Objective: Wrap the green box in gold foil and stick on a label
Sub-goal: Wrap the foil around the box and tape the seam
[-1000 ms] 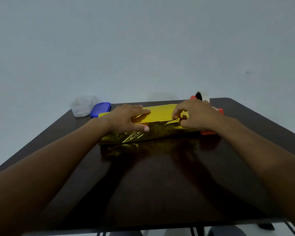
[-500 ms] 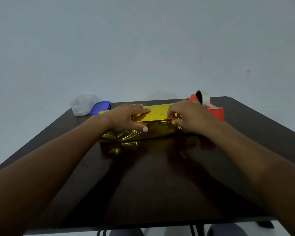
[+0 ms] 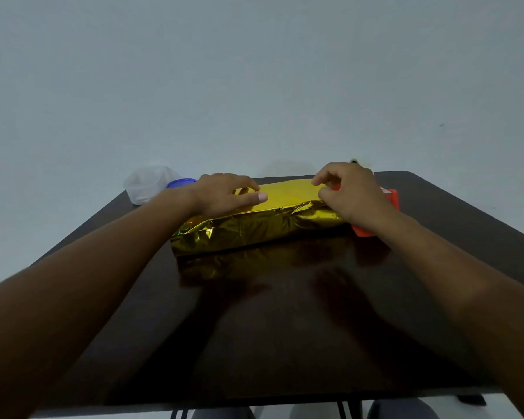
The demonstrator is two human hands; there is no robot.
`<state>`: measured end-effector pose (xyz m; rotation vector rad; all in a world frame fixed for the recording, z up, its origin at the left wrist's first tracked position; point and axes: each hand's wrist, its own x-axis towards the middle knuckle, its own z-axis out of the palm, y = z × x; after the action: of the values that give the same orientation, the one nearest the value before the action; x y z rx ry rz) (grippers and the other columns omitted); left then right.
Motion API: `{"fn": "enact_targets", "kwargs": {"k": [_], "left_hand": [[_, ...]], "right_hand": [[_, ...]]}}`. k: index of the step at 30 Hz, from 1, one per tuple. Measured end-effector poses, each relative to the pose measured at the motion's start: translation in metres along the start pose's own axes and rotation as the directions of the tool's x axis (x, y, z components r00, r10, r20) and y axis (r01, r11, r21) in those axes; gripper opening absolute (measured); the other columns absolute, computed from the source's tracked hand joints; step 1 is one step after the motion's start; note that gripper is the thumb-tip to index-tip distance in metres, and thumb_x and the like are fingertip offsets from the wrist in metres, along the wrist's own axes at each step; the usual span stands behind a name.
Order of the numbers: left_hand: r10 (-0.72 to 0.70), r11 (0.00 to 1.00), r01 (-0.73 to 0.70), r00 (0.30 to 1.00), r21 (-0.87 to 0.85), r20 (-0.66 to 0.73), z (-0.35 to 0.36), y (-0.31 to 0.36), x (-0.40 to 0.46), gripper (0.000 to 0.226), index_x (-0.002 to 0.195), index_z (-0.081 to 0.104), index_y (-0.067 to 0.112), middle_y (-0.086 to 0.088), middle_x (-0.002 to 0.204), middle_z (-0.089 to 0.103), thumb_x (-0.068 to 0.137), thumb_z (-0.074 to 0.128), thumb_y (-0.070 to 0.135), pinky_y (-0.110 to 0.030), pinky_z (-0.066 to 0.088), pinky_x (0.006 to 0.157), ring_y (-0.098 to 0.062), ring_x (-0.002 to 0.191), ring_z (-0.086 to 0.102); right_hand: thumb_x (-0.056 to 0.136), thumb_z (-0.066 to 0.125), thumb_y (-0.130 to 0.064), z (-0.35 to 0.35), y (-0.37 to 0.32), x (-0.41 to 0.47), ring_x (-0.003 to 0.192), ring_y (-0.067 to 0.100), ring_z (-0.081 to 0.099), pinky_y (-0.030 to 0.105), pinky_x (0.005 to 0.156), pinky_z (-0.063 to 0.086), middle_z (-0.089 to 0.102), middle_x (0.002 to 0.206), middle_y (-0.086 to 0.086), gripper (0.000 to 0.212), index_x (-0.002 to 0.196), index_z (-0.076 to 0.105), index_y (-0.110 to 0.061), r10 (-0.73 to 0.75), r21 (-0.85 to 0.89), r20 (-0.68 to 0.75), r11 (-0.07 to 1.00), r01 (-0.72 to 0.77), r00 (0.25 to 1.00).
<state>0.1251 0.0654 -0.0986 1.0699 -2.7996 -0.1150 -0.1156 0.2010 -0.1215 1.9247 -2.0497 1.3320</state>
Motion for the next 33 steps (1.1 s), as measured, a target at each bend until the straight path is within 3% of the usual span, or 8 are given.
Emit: {"fn": "enact_targets", "kwargs": {"k": [3, 6, 10, 14, 18, 22, 27, 33], "left_hand": [[-0.013, 1.000, 0.013, 1.000, -0.004, -0.026, -0.002, 0.006, 0.004, 0.085, 0.134, 0.056, 0.038, 0.007, 0.140, 0.058, 0.076, 0.023, 0.090, -0.052, 0.037, 0.108, -0.021, 0.128, 0.051], [0.031, 0.998, -0.024, 0.993, 0.062, -0.111, 0.002, 0.025, 0.009, 0.084, 0.135, 0.058, 0.035, 0.007, 0.142, 0.058, 0.077, 0.030, 0.089, -0.050, 0.039, 0.107, -0.020, 0.131, 0.050], [0.076, 0.996, -0.080, 0.992, -0.035, -0.097, 0.015, 0.058, 0.020, 0.066, 0.140, 0.056, 0.031, 0.001, 0.138, 0.060, 0.089, 0.053, 0.072, -0.043, 0.046, 0.102, -0.021, 0.120, 0.055], [0.155, 0.986, -0.151, 0.986, 0.070, -0.057, 0.026, 0.059, 0.023, 0.056, 0.143, 0.053, 0.031, 0.001, 0.134, 0.061, 0.093, 0.062, 0.055, -0.042, 0.051, 0.096, -0.021, 0.119, 0.057], [0.168, 0.985, -0.169, 0.986, -0.043, -0.022, 0.022, 0.041, 0.020, 0.061, 0.146, 0.049, 0.037, 0.004, 0.146, 0.054, 0.090, 0.069, 0.050, -0.039, 0.046, 0.102, -0.019, 0.129, 0.051], [0.169, 0.982, -0.167, 0.986, -0.089, 0.013, 0.020, 0.031, 0.014, 0.074, 0.148, 0.047, 0.036, 0.002, 0.147, 0.051, 0.082, 0.081, 0.041, -0.037, 0.044, 0.105, -0.019, 0.132, 0.048], [0.195, 0.973, -0.194, 0.981, -0.121, -0.007, 0.027, 0.025, 0.017, 0.085, 0.150, 0.045, 0.033, -0.001, 0.142, 0.052, 0.076, 0.087, 0.036, -0.036, 0.042, 0.106, -0.019, 0.128, 0.049], [0.195, 0.975, -0.197, 0.980, -0.097, -0.029, 0.033, 0.020, 0.019, 0.086, 0.152, 0.041, 0.036, -0.001, 0.151, 0.048, 0.078, 0.084, 0.041, -0.040, 0.038, 0.111, -0.022, 0.138, 0.042]], "right_hand": [[0.086, 0.062, -0.019, -0.004, 0.006, 0.000, 0.098, 0.019, 0.058, 0.038, 0.088, 0.049, 0.066, 0.092, -0.011, 0.014, 0.091, 0.071, -0.028, 0.039, -0.113, -0.138, 0.992, -0.055, 0.990], [0.094, 0.057, -0.029, -0.012, 0.017, 0.000, 0.119, 0.031, 0.049, 0.041, 0.092, 0.036, 0.065, 0.117, 0.003, 0.019, 0.108, 0.069, -0.025, 0.163, -0.269, -0.251, 0.935, -0.231, 0.954], [0.097, 0.055, -0.037, -0.022, 0.035, -0.005, 0.126, 0.035, 0.043, 0.046, 0.099, 0.035, 0.057, 0.128, 0.012, 0.033, 0.124, 0.062, -0.019, 0.325, -0.344, -0.273, 0.846, -0.408, 0.905], [0.093, 0.061, -0.035, -0.015, 0.034, -0.013, 0.112, 0.026, 0.049, 0.034, 0.092, 0.036, 0.064, 0.110, 0.003, 0.020, 0.103, 0.070, -0.020, -0.029, -0.318, -0.280, 0.946, -0.064, 0.959], [0.085, 0.073, -0.046, -0.005, 0.016, -0.016, 0.107, 0.014, 0.048, 0.033, 0.091, 0.040, 0.062, 0.106, -0.008, 0.033, 0.112, 0.068, -0.028, -0.205, -0.319, 0.053, 0.924, 0.211, 0.977], [0.087, 0.075, -0.040, 0.006, 0.007, -0.016, 0.121, 0.019, 0.051, 0.040, 0.100, 0.039, 0.065, 0.125, -0.004, 0.038, 0.122, 0.067, -0.030, -0.246, -0.456, 0.200, 0.833, 0.312, 0.949], [0.090, 0.069, -0.021, 0.012, 0.008, -0.018, 0.100, 0.023, 0.058, 0.032, 0.078, 0.034, 0.072, 0.099, -0.001, 0.012, 0.102, 0.073, -0.023, -0.364, -0.464, 0.113, 0.803, 0.373, 0.924], [0.094, 0.066, -0.021, 0.013, 0.013, -0.017, 0.094, 0.020, 0.059, 0.040, 0.083, 0.045, 0.071, 0.093, -0.003, 0.008, 0.090, 0.073, -0.022, -0.409, -0.444, 0.114, 0.794, 0.415, 0.905]]}}
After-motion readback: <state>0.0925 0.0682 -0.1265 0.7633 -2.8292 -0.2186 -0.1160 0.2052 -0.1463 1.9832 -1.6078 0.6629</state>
